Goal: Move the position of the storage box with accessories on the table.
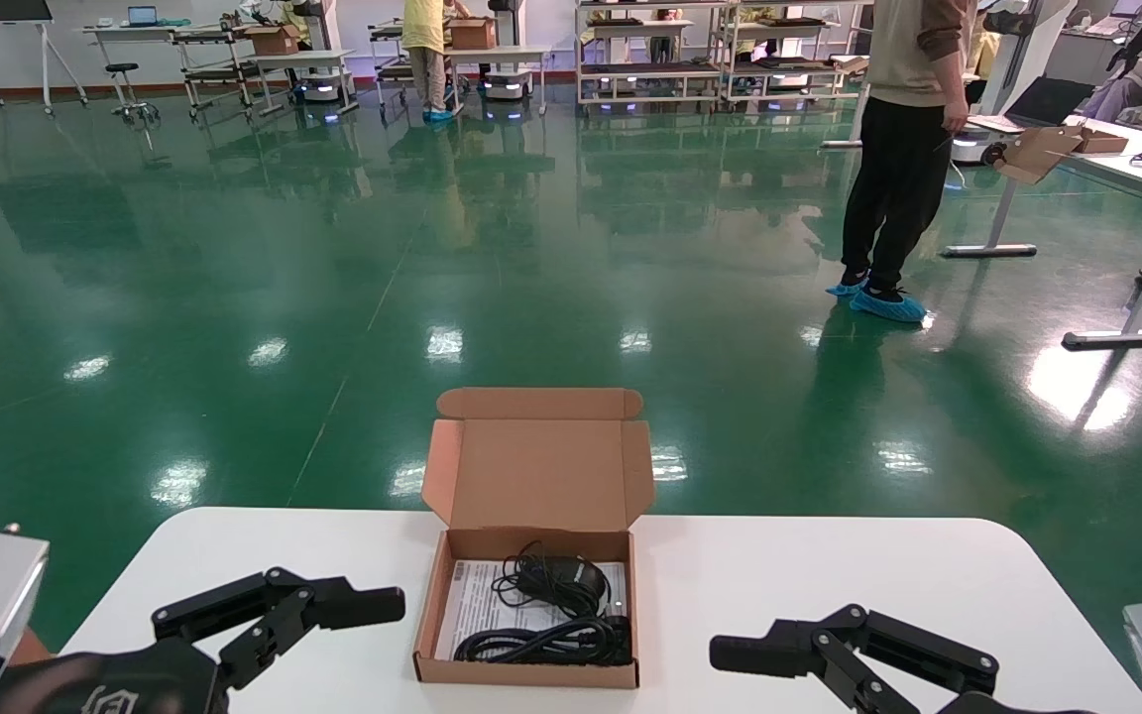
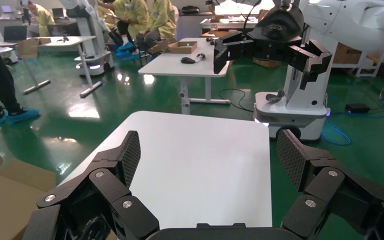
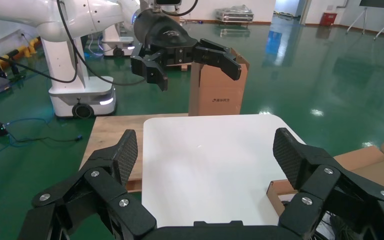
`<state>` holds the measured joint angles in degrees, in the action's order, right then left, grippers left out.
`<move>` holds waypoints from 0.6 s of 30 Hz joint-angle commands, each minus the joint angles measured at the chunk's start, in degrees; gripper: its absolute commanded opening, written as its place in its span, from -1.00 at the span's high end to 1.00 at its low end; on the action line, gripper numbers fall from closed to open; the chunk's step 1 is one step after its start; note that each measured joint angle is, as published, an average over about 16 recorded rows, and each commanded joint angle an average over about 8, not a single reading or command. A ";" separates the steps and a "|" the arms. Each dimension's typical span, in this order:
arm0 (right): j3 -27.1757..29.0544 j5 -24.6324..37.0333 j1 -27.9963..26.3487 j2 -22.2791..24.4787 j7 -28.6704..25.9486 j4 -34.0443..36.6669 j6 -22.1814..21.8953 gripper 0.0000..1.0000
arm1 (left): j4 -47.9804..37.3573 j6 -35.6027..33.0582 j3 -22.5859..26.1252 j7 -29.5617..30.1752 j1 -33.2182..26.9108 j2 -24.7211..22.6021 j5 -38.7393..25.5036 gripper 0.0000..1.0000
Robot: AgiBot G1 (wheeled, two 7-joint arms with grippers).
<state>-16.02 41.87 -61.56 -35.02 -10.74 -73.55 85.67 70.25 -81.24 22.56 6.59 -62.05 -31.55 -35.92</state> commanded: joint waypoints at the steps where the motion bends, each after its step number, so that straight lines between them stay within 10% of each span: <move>1: 0.00 0.00 0.00 0.00 0.00 0.00 0.00 -1.00 | 0.00 0.00 0.00 0.00 0.00 0.00 0.00 -1.00; 18: -2.01 2.31 -4.31 -0.29 -3.96 2.14 1.27 -1.00 | 0.00 0.00 0.00 0.00 0.00 0.00 0.00 -1.00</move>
<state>-19.25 46.25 -68.22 -36.13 -15.21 -70.00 87.46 70.25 -81.24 22.56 6.59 -62.05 -31.55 -35.92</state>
